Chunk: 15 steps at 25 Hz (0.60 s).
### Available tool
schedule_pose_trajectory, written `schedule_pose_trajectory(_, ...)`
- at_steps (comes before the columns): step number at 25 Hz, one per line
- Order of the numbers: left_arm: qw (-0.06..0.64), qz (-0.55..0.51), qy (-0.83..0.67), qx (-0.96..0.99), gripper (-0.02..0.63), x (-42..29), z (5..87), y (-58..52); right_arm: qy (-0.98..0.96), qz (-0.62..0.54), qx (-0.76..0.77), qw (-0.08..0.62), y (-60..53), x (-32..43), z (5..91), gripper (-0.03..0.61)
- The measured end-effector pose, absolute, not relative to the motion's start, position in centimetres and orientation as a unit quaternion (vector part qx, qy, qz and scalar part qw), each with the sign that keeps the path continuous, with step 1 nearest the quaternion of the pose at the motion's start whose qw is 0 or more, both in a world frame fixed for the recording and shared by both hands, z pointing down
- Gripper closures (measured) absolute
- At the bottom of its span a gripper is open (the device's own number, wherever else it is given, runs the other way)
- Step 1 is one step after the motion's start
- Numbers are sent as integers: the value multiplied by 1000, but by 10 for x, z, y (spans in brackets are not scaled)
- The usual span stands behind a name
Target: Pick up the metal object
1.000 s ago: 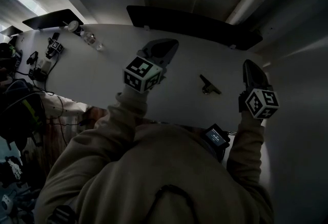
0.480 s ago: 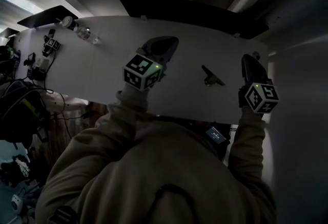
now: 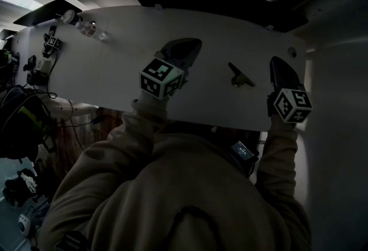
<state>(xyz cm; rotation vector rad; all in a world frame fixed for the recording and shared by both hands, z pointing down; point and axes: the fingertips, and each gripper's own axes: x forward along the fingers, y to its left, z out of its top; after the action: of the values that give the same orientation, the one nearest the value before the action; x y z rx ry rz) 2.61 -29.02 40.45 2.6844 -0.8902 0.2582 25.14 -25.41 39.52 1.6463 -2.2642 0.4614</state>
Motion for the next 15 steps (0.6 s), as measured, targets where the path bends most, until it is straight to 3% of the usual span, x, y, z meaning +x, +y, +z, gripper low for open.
schedule_pose_trajectory(15, 192, 116, -313, 923, 614, 28, 467, -264, -786, 201, 559, 171, -235, 253, 472, 560)
